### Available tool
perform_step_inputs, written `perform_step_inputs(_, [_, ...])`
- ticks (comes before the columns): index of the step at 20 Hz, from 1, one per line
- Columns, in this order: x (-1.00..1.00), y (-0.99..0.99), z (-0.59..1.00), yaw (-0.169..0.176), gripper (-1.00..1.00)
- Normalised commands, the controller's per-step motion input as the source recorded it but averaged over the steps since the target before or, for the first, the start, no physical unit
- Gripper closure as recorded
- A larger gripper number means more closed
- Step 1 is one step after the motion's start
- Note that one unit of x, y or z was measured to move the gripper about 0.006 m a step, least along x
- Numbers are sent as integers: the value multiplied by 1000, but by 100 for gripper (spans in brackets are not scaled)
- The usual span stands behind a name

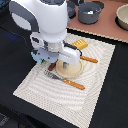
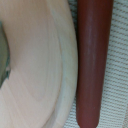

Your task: Interact with the objects in diverse but meaningful ways.

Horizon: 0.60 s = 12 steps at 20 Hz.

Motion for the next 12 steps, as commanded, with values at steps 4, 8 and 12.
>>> perform_step_inputs(4, [-411,46,716,0,-100])
perform_step_inputs(8, [-414,74,769,0,-100])
perform_step_inputs(12, [-366,161,394,29,-100])
